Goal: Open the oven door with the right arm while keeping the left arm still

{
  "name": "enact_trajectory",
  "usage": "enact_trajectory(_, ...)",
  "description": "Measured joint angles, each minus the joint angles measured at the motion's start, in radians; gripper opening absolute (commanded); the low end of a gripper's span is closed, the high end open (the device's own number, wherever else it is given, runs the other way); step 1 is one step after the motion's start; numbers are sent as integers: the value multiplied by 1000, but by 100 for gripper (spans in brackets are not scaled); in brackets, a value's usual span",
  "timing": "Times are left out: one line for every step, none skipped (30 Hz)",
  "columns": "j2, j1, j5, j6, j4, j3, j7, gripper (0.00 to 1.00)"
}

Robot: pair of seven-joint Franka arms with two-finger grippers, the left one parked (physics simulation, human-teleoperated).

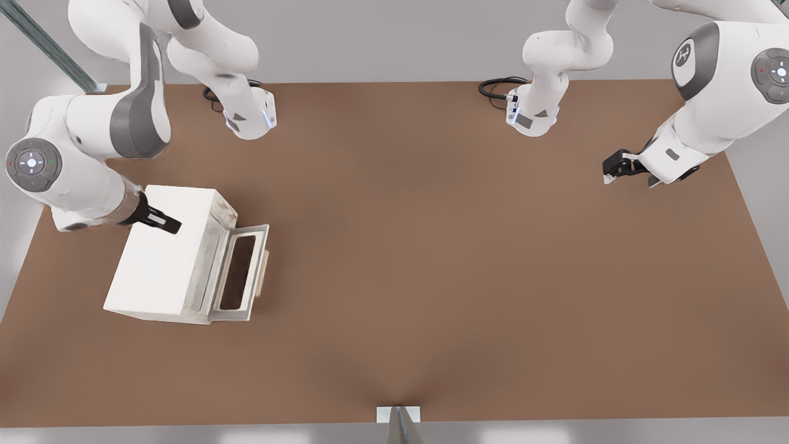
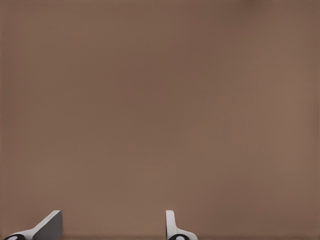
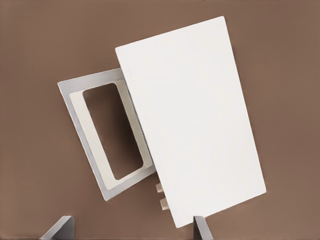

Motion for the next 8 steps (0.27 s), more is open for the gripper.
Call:
enact_trajectory(-12,-2,14,11,-8,0,-24,100)
enact_trajectory(-21,-1,25,22,-14,0,-46,100)
enact_trajectory(-26,0,33,31,-21,0,-67,100)
enact_trajectory(-29,0,40,40,-24,0,-87,100)
enact_trajectory(-30,-1,45,48,-27,0,-106,100)
enact_trajectory(-31,-1,48,55,-29,0,-124,100)
enact_trajectory(-31,-2,51,61,-30,0,-141,100)
enact_trajectory(-31,-3,53,66,-30,0,-156,100)
